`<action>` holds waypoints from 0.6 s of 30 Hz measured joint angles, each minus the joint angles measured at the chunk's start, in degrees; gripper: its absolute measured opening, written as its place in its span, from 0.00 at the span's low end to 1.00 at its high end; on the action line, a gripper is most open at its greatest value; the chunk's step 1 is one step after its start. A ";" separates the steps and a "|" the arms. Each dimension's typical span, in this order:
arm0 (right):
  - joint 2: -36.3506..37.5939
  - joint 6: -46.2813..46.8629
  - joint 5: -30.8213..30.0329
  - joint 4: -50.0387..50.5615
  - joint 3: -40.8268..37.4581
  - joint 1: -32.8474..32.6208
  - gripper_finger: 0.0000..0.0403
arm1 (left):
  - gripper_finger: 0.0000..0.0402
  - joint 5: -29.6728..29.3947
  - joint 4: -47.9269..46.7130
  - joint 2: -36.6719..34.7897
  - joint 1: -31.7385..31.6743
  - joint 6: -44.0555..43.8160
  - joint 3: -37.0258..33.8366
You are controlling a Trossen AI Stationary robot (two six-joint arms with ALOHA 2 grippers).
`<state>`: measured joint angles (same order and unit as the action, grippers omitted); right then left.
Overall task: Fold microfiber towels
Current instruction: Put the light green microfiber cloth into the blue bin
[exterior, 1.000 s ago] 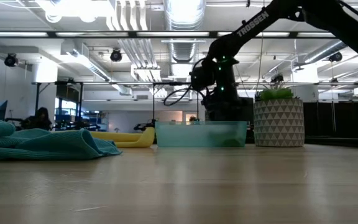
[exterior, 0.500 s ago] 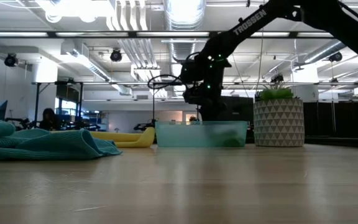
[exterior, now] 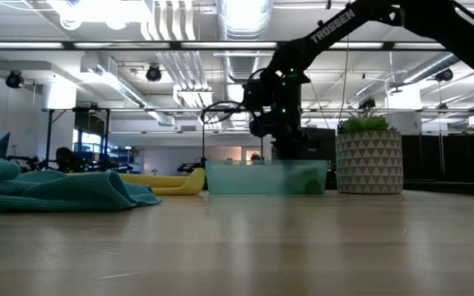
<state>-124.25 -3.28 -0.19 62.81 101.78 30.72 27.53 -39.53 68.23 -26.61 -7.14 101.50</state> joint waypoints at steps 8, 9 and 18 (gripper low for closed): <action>2.08 2.07 -1.38 1.17 -0.18 0.76 0.02 | 0.84 0.01 -0.08 0.00 0.00 -0.07 -0.93; 2.06 2.19 -1.45 1.63 -0.55 0.78 0.02 | 0.84 0.08 -0.07 0.00 0.00 -0.07 -0.93; -0.03 3.48 -2.01 3.27 -3.03 1.41 0.02 | 0.84 0.45 -0.07 -0.02 0.00 -0.20 -0.93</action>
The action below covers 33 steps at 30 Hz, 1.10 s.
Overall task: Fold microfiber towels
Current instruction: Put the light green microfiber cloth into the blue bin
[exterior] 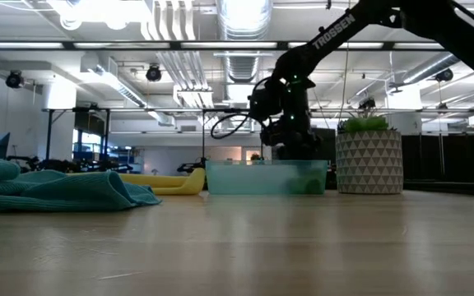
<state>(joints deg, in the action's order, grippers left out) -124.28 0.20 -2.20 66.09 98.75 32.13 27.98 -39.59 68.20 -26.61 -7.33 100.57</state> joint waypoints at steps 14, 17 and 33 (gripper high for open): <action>0.73 1.47 -0.79 1.06 1.30 2.57 0.02 | 0.84 0.12 0.07 0.02 0.00 0.17 0.00; 0.19 1.39 -2.32 1.16 1.28 2.59 0.02 | 0.84 0.15 0.07 0.02 0.04 0.17 0.00; -1.56 2.61 -9.64 -4.62 2.68 3.51 0.02 | 0.84 1.07 0.13 0.76 0.02 0.15 0.00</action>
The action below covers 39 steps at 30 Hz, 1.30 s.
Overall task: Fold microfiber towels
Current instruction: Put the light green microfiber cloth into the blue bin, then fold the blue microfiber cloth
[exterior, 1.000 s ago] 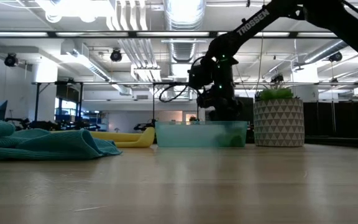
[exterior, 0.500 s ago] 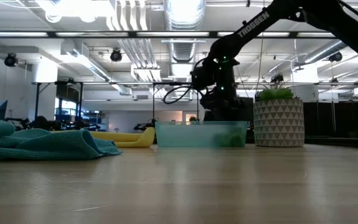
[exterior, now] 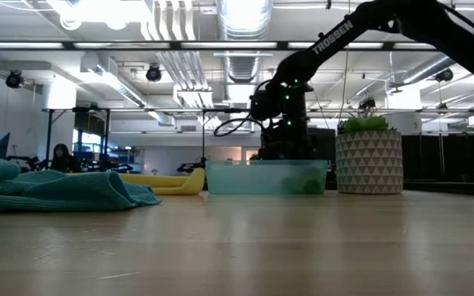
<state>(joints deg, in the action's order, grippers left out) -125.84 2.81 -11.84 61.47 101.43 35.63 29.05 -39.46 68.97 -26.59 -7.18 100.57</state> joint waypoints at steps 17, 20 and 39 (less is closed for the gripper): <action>26.18 3.17 2.58 -1.88 -4.97 -1.99 0.02 | 0.84 -0.69 -3.43 0.27 -0.04 4.50 -0.91; 34.24 4.23 7.78 -6.77 -12.68 -4.30 0.02 | 0.84 -0.76 -12.27 0.72 -0.04 4.68 -2.00; 58.82 25.29 12.02 -78.39 -63.94 -31.18 0.02 | 0.84 1.12 -27.61 -1.99 4.38 5.97 -42.19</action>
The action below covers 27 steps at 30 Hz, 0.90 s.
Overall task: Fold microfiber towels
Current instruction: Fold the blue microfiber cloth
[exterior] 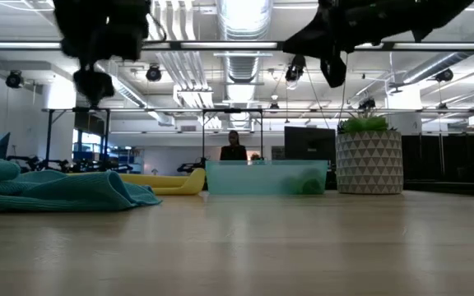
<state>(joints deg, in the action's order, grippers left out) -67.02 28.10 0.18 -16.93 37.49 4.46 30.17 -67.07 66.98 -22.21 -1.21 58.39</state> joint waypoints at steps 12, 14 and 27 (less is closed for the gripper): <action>-3.26 1.86 -0.24 -3.04 -1.09 -0.44 0.02 | 0.83 -2.03 19.14 5.24 0.48 -0.81 -15.71; -3.34 1.40 -0.22 -3.15 -0.69 -0.42 0.02 | 0.83 -2.68 22.73 7.31 0.47 -1.29 -15.74; -20.42 1.90 19.05 -3.45 7.02 1.94 0.02 | 0.67 -1.57 29.58 16.73 0.63 1.60 -15.69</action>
<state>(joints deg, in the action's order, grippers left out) -87.44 30.00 19.23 -20.38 44.51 6.39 28.60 -37.49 83.71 -21.58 0.38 42.70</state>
